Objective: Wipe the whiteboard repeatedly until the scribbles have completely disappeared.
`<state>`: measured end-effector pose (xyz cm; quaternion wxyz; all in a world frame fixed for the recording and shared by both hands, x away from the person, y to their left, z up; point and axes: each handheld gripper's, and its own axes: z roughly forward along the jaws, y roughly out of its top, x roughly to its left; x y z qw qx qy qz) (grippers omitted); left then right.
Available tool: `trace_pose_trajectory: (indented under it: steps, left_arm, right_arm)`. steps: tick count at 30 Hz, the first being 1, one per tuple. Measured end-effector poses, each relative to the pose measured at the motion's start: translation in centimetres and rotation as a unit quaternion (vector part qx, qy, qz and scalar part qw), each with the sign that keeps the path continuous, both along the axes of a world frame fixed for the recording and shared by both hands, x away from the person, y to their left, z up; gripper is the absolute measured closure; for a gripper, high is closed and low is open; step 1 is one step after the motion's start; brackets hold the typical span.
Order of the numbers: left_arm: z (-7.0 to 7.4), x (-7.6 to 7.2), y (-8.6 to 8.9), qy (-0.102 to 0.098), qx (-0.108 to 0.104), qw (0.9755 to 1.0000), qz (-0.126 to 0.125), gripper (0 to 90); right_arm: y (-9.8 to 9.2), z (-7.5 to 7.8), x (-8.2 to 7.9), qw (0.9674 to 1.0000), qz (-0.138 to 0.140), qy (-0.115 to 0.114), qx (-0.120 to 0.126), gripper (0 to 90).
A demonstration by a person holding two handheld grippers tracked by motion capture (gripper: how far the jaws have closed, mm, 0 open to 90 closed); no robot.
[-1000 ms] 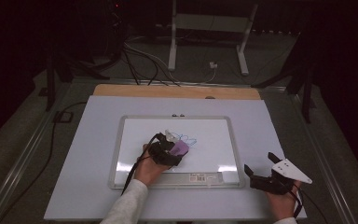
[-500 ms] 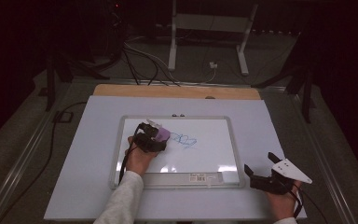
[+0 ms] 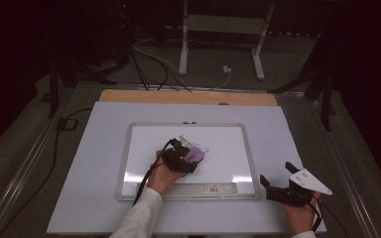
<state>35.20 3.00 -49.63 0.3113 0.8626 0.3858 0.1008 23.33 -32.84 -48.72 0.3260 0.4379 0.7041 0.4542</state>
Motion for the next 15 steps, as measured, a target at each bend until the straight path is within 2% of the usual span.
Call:
trace_pose_trajectory:
  steps: [5, 11, 12, 15]
  left_arm:
    - [0.1, 1.8, 2.1, -0.001, 0.01, 0.9985, 0.053, 41.7]
    - [0.1, 3.9, 4.7, -0.006, 0.021, 0.9922, 0.122, 41.7]
    - [0.0, 4.3, 5.0, -0.005, 0.019, 0.9912, 0.131, 41.7]
    - [0.0, 4.4, 4.8, -0.005, 0.019, 0.9909, 0.133, 41.7]
  right_arm:
    - [-0.1, 0.0, 0.0, 1.0, -0.001, -0.001, 0.001, 0.3]
    - [-0.1, 0.0, 0.0, 1.0, -0.001, 0.0, 0.0, 0.3]
    - [0.0, 0.0, 0.0, 1.0, -0.001, 0.001, 0.0, 0.3]
    - [0.0, 0.0, 0.0, 1.0, 0.0, 0.001, 0.001, 0.3]
